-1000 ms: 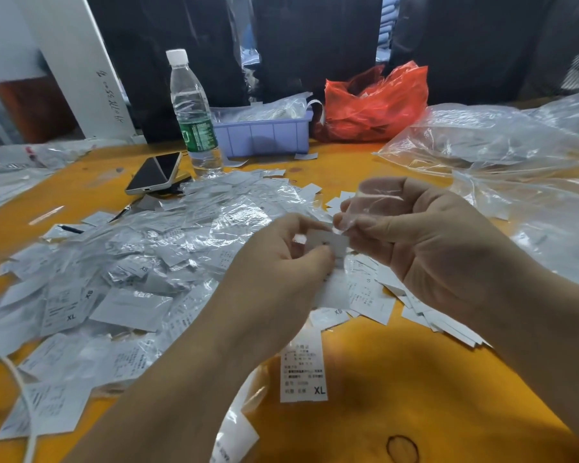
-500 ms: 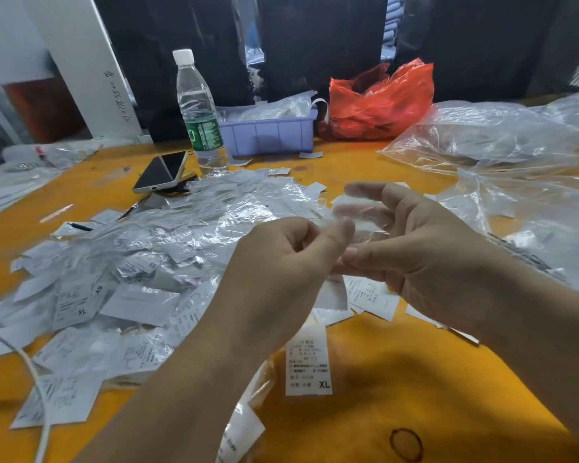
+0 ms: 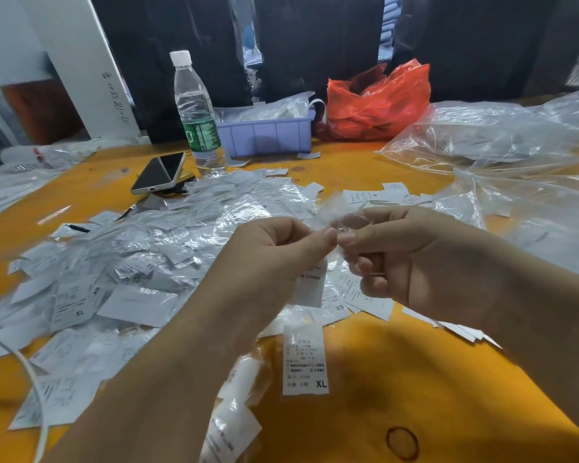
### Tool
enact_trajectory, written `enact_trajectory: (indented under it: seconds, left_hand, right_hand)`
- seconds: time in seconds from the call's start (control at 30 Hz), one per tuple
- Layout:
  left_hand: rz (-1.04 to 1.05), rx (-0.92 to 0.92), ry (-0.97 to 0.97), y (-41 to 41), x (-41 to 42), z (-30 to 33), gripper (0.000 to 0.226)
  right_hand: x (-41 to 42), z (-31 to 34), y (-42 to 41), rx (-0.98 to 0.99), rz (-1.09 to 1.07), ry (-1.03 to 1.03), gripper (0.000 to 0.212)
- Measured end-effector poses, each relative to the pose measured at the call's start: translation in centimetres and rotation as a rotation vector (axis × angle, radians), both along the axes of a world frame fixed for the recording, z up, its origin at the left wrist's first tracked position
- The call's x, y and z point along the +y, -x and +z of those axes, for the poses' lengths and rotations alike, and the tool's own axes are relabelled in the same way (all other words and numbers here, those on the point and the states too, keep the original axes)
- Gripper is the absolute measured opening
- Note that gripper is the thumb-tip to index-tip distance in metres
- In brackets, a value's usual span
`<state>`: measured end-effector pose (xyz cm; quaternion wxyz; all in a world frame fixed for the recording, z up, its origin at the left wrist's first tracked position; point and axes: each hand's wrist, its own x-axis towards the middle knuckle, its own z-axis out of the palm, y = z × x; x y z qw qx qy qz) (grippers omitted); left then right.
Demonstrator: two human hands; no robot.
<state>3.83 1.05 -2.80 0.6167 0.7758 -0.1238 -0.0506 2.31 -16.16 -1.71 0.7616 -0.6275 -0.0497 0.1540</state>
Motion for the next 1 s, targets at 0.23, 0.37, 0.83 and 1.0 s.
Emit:
enact_trajectory:
  seconds: [0.23, 0.37, 0.83, 1.0]
  left_hand:
    - [-0.052, -0.032, 0.034, 0.16, -0.08, 0.21, 0.011]
    - [-0.067, -0.121, -0.027, 0.42, -0.06, -0.07, 0.024]
    - [-0.114, -0.013, 0.024, 0.73, -0.36, 0.51, 0.021]
    - [-0.098, 0.132, 0.166, 0.51, -0.22, 0.49, 0.016]
  right_hand:
    - [-0.74, 0.29, -0.08, 0.070, -0.099, -0.136, 0.027]
    - [-0.95, 0.52, -0.15, 0.056, -0.169, -0.068, 0.025]
    - [-0.55, 0.27, -0.25, -0.149, -0.295, 0.022, 0.023]
    - [-0.37, 0.25, -0.14, -0.157, -0.281, -0.005, 0.025]
